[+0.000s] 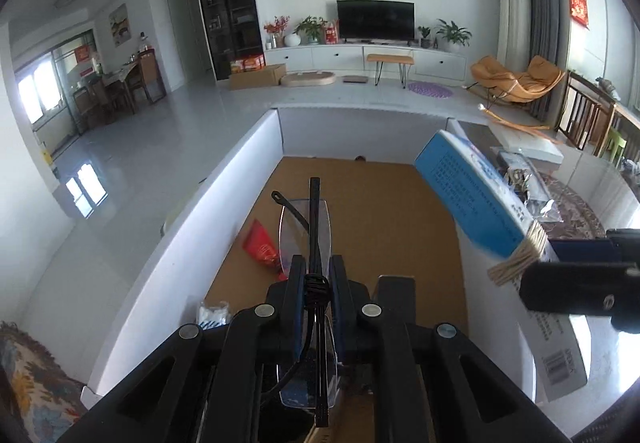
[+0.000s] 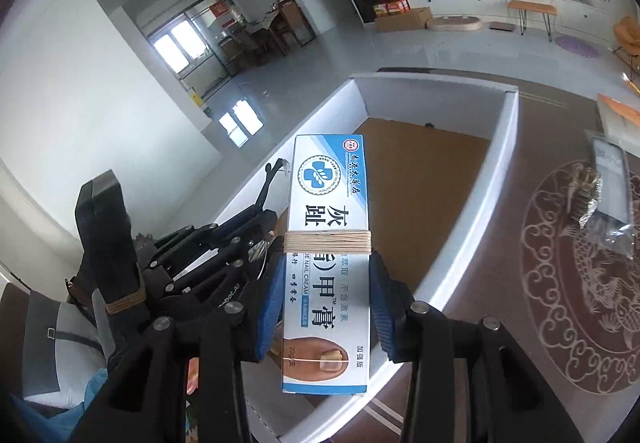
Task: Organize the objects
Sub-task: 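Lower both tools into the bin and open both grippers, then bring both tools back over the table toward the hair clip and bag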
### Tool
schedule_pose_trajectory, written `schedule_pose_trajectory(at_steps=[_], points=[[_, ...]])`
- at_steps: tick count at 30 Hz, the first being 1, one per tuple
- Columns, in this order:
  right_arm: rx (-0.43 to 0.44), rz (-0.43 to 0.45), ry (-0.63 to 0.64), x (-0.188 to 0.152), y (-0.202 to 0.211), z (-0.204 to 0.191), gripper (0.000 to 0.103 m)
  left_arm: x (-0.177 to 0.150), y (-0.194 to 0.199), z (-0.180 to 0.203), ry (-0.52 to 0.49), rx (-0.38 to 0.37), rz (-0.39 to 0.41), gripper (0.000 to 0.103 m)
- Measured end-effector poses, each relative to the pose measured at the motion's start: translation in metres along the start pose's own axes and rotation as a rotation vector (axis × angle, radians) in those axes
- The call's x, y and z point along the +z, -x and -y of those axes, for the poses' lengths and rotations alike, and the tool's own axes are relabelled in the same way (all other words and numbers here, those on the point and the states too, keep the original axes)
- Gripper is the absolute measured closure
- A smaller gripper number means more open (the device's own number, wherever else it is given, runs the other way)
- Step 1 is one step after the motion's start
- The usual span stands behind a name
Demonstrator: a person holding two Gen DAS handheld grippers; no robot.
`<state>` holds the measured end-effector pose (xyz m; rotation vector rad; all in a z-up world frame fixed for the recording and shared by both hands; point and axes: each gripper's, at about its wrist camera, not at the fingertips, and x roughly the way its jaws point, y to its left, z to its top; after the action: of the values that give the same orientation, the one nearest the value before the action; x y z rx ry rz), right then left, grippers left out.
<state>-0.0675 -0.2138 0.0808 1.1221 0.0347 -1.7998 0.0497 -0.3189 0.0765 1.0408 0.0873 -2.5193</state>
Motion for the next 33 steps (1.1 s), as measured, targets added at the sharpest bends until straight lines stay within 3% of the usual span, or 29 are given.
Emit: schedule_pose_trajectory(at_steps=[3,4,6,8,10,14,17,19,22,24,27,30,33], points=[[0.018,-0.072,-0.006,-0.009,-0.031,-0.001,0.061,-0.007,-0.016,-0.004,-0.02,0.038,-0.06,0.091],[0.009,-0.09,-0.012,-0.011,-0.038,0.0,0.061,-0.008,-0.02,-0.004,-0.02,0.05,-0.072,0.086],[-0.016,-0.116,-0.022,-0.016,-0.048,0.006,0.057,-0.009,-0.027,-0.003,-0.022,0.065,-0.097,0.06],[-0.03,-0.089,-0.047,-0.021,-0.043,0.017,0.047,-0.005,-0.024,-0.001,-0.018,0.09,-0.066,0.015],[-0.058,-0.041,-0.068,-0.021,-0.029,0.032,0.031,-0.003,-0.016,-0.003,-0.018,0.112,-0.013,0.0],[-0.109,0.071,-0.088,-0.023,0.009,0.06,0.03,0.001,-0.014,0.01,-0.065,0.154,-0.029,0.0],[-0.245,0.148,-0.08,-0.039,0.037,0.086,0.015,0.001,-0.008,0.02,-0.098,0.164,-0.002,0.0],[-0.375,0.157,-0.082,-0.062,0.048,0.115,0.012,0.003,0.002,0.028,-0.087,0.093,0.014,0.0],[-0.567,0.097,-0.138,-0.106,0.056,0.172,0.012,0.009,0.02,0.053,-0.078,-0.056,0.044,0.0],[-0.646,0.081,-0.196,-0.133,0.067,0.202,0.012,0.013,0.033,0.077,-0.096,-0.159,0.064,0.0],[-0.725,0.071,-0.268,-0.16,0.085,0.234,0.012,0.017,0.056,0.127,-0.151,-0.318,0.09,0.0],[-0.779,0.077,-0.305,-0.178,0.101,0.248,0.012,0.012,0.067,0.178,-0.226,-0.483,0.061,0.0],[-0.802,0.093,-0.344,-0.187,0.111,0.257,0.012,0.0,0.062,0.223,-0.287,-0.56,-0.007,0.0]])
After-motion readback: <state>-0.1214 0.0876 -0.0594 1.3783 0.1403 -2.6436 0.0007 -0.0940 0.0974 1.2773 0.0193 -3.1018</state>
